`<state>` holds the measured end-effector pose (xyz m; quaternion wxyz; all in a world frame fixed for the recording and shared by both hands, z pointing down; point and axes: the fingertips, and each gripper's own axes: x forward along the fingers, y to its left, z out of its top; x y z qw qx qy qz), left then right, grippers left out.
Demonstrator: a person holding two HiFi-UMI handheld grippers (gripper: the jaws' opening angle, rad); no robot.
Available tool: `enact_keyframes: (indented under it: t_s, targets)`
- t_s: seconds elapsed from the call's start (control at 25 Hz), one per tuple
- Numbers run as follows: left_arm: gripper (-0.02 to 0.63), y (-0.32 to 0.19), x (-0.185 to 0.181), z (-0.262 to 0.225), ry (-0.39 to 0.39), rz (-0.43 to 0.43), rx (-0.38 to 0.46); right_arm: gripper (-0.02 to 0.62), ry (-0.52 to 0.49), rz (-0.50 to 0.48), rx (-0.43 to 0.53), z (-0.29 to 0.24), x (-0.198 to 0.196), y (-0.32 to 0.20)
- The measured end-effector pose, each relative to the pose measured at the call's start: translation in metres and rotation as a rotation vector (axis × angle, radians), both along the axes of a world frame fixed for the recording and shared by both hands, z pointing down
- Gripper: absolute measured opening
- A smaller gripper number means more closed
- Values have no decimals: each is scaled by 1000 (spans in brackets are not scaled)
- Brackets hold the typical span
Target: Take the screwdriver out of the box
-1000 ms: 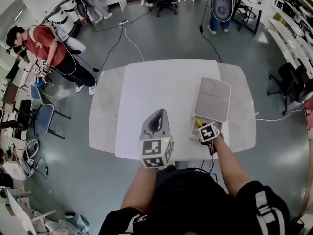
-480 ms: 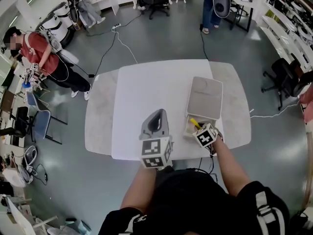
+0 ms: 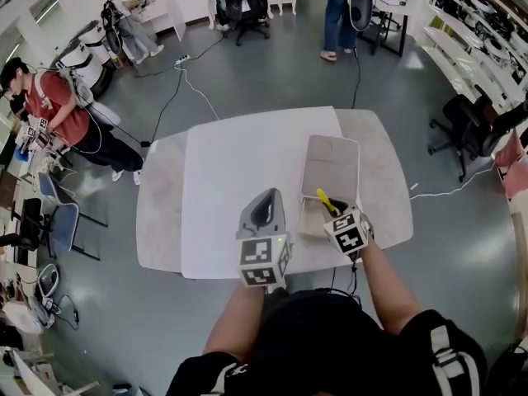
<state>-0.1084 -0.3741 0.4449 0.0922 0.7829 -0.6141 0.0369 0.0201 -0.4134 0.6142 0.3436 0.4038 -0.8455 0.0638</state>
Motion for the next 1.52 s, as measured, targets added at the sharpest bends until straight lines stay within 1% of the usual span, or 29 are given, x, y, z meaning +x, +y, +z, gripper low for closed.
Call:
enact_keyframes:
  t_s: [0.16,0.32,0.4,0.56,0.68,0.84,1.0,1.28,1.52]
  targets:
    - [12,-3,16,-7,3,24,11,67,-106,67,116,-50,15,-8]
    - [12,-4,31,-10,4,53,21,67,-207,145,290,-107,34,-8]
    - [12,-3,39,-10,6,70,19,67,-255,173,358,-132,42,-6]
    - [12,-5,55,-8,6,106,17,67,-366,228,433,-165,61,2]
    - [12,-7,66,-13,7,132,27,66,-441,298,475,-183,83,6]
    - [12,-11,80,-16,10,160,37,66,-504,394,497,-188,115,9]
    - [12,-11,91,-13,3,190,35,66,-525,439,498,-185,134,13]
    - [12,-14,101,-15,-4,213,35,66,-513,466,504,-183,141,14]
    - [12,-16,100,-16,-10,222,36,66,-529,456,514,-189,137,14]
